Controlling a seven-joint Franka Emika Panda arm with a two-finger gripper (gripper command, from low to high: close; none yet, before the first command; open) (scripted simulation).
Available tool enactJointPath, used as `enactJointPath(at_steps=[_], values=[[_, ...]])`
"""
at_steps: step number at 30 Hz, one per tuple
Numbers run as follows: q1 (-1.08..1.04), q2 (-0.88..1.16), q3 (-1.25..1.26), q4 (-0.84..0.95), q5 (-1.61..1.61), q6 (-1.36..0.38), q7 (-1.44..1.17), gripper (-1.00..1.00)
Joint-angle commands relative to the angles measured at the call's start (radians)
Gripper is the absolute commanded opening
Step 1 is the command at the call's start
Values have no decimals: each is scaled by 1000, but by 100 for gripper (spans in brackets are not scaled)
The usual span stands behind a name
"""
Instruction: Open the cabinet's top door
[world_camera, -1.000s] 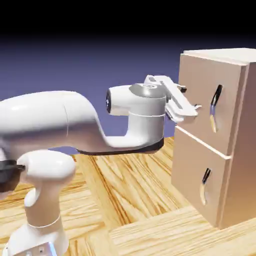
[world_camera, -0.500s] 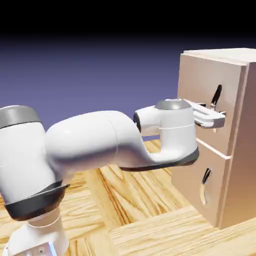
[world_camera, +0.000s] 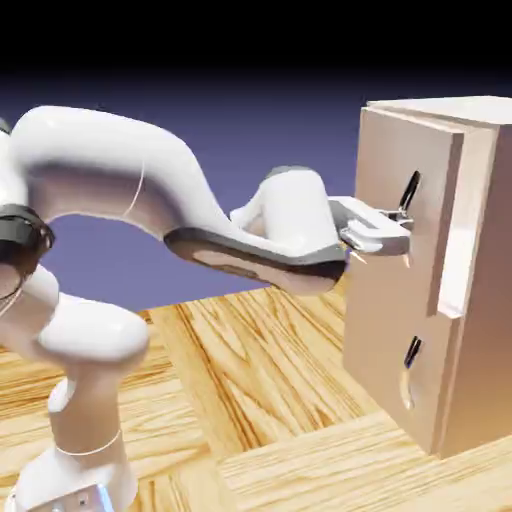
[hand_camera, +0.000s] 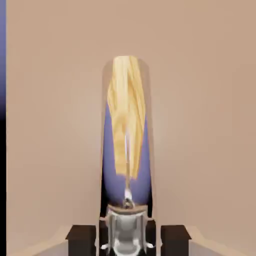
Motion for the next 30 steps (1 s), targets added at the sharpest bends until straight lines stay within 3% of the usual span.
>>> enactJointPath(at_steps=[1,11,20,30], values=[[-36,16,35,-6,3,0,25,-100],[-397,119,385,-40,-2,14,252,-100],[-578,2,621,-191,380,-84,14,-100],[-640,-127,848,-321,815,-254,-214,-100]])
